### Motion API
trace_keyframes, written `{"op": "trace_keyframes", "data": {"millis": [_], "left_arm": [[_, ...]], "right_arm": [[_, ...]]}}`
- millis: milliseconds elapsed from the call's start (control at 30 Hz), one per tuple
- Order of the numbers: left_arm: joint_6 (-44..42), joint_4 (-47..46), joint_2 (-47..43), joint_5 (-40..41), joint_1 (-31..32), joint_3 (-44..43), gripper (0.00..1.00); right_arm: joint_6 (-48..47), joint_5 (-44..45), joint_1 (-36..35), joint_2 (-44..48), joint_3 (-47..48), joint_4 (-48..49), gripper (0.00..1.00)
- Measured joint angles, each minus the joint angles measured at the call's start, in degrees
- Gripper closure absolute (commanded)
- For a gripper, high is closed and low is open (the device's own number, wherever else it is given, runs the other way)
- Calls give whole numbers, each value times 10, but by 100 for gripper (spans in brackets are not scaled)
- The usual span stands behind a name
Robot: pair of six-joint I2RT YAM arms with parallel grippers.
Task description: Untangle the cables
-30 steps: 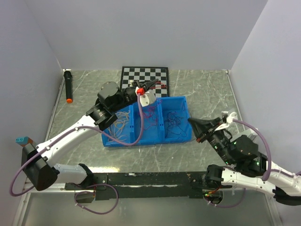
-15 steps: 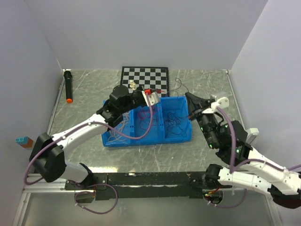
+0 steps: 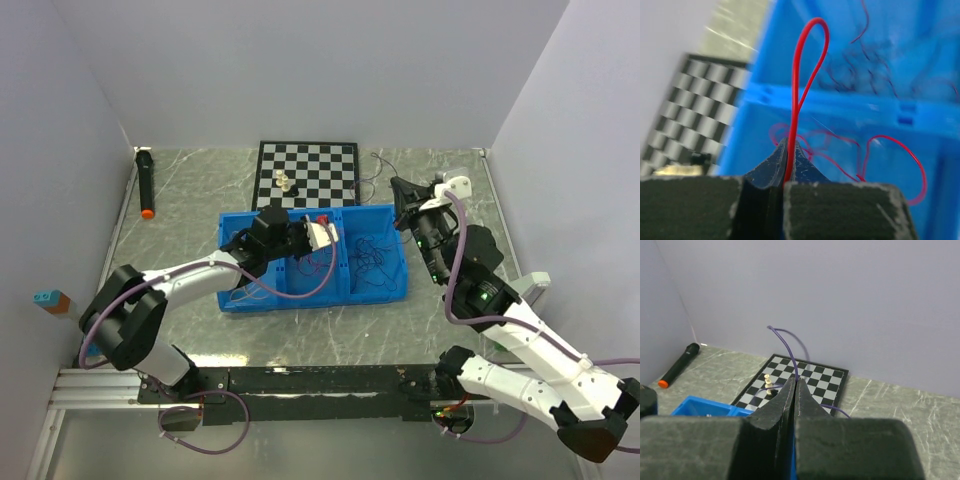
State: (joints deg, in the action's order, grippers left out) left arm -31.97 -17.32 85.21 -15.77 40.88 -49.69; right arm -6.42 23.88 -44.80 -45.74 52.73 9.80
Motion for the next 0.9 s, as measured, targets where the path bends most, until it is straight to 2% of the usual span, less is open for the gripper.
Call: {"op": "trace_keyframes", "data": {"millis": [400, 567, 767, 900], "left_arm": [[-45, 95, 55, -41, 0, -14, 94], [-52, 143, 73, -36, -1, -38, 73], [-47, 176, 66, -28, -12, -53, 64], [-42, 198, 49, -23, -17, -53, 50]], "right_arm": [[44, -59, 65, -41, 2, 1, 100], [73, -80, 79, -57, 2, 1, 100], [90, -94, 86, -74, 2, 5, 100], [90, -98, 90, -79, 2, 5, 100]]}}
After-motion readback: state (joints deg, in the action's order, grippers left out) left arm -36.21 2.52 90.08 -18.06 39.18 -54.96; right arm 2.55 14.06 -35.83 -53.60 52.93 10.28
